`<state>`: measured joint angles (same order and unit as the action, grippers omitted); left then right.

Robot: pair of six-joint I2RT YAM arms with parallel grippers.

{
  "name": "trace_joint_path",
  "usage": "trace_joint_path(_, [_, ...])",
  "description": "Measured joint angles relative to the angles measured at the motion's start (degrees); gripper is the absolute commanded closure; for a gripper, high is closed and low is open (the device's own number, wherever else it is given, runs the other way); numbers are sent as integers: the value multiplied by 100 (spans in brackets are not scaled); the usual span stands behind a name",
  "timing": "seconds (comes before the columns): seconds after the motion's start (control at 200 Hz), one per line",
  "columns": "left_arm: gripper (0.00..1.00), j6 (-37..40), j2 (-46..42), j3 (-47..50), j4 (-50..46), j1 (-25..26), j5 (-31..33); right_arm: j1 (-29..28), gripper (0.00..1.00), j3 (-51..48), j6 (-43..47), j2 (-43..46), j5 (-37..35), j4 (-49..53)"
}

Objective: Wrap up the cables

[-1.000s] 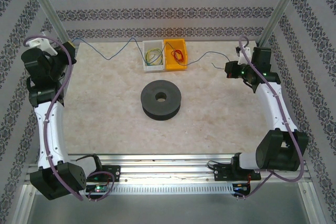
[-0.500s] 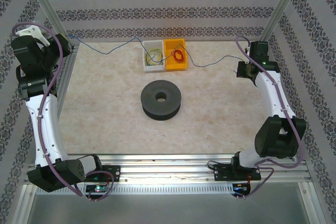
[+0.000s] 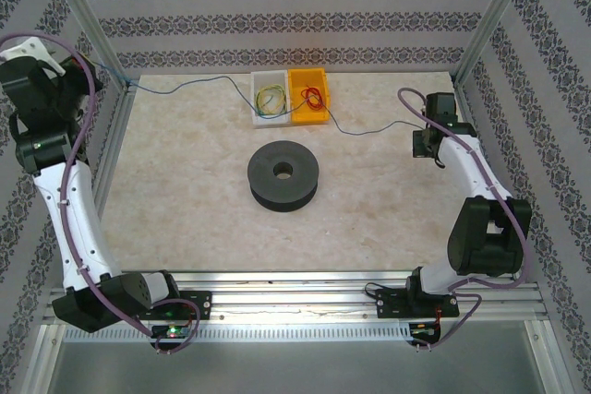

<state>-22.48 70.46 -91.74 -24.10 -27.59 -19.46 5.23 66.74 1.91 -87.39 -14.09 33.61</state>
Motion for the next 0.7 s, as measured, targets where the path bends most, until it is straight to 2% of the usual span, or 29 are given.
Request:
trace_joint_path(0.205, [100,-22,-7,-66,-61,-608,-181,236,100,-155,0,0,0,-107])
trace_joint_path(0.704, [100,-247,-9,-326,-238,-1985,-1110,874,100,-155,-17,-9,151,-129])
